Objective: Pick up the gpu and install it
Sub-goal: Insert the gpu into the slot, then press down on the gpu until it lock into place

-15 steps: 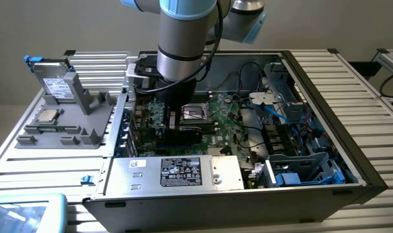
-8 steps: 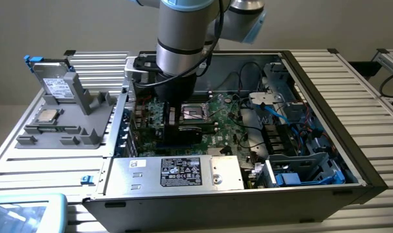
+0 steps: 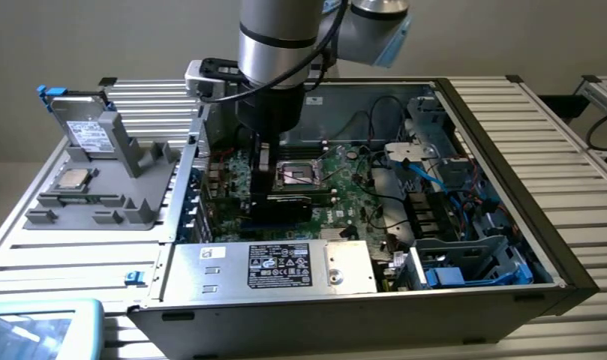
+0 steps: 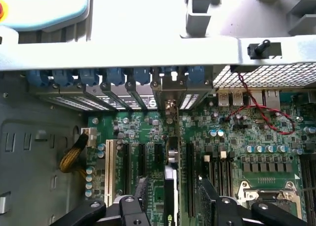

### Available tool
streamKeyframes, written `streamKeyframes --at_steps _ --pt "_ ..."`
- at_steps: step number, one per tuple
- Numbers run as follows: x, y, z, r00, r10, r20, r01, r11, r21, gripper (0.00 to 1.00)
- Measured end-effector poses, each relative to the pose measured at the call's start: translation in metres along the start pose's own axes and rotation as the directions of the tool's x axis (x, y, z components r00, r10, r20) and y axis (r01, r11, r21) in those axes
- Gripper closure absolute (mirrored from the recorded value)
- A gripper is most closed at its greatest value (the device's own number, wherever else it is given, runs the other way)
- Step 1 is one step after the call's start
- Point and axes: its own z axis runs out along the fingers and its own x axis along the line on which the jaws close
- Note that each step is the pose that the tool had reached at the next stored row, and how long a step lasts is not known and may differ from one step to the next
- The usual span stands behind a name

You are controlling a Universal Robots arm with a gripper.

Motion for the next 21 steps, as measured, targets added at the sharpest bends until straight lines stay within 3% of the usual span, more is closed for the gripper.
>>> streamKeyframes --at_steps 2,4,5,6,7,11,12,21 --pt "0.000 0.0014 -0.0090 1.0000 -0.001 0.0000 0.001 1.0000 0.0002 0.48" --pt "-0.001 0.0020 -0.0156 1.0000 -0.003 -0.0004 0.003 1.0000 0.0015 0.61" --pt "-0.001 0.0016 -0.0164 1.0000 -0.005 -0.0005 0.005 1.0000 0.0035 0.61" --pt "-0.001 0.0012 -0.0164 1.0000 -0.007 -0.0002 0.007 0.9999 0.0075 0.67" --pt "-0.001 0.0011 -0.0165 0.9999 -0.010 -0.0001 0.010 0.9998 0.0186 0.73" --pt "-0.001 0.0010 -0.0164 0.9996 -0.029 -0.0016 0.029 0.9962 0.0823 0.85" --pt "-0.001 0.0010 -0.0163 0.9995 -0.031 -0.0016 0.031 0.9959 0.0851 0.88" --pt "-0.001 0.0010 -0.0164 0.9995 -0.031 -0.0018 0.031 0.9959 0.0851 0.88"
